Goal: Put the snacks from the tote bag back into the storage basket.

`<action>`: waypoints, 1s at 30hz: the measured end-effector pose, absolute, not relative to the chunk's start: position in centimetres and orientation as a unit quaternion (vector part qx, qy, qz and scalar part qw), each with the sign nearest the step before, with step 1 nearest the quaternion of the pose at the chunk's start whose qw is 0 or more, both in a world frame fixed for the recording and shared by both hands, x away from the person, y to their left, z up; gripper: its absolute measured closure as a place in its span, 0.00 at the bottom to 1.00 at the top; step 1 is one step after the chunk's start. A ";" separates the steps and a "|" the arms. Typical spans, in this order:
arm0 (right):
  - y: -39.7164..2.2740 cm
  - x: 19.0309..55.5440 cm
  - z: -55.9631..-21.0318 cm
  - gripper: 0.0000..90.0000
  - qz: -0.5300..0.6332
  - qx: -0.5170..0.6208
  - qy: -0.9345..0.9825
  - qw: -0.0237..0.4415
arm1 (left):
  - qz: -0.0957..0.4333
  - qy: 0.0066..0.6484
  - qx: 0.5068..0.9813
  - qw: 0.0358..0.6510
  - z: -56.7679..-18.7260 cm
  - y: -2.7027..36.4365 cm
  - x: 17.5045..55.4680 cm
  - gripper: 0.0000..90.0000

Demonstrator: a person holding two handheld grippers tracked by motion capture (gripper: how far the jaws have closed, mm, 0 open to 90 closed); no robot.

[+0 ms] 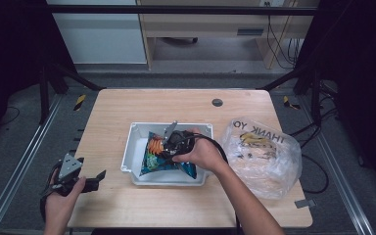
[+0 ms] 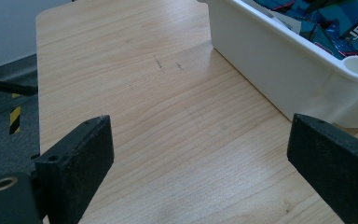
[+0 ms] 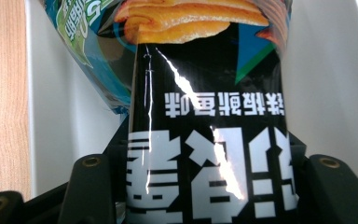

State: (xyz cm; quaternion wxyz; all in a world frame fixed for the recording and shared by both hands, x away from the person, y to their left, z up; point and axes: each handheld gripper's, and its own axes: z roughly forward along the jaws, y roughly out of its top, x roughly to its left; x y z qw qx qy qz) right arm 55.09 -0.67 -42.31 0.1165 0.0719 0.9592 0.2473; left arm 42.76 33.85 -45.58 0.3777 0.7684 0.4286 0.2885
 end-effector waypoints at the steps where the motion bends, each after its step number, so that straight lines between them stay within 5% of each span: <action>1: -0.7 55.1 -42.3 0.47 0.246 0.073 0.959 0.116 | 0.288 0.429 0.768 0.378 -45.6 33.9 42.8 0.07; 30: -0.7 55.3 -41.9 0.41 0.256 0.087 0.955 0.123 | 0.288 0.428 0.769 0.377 -45.6 33.9 42.8 0.07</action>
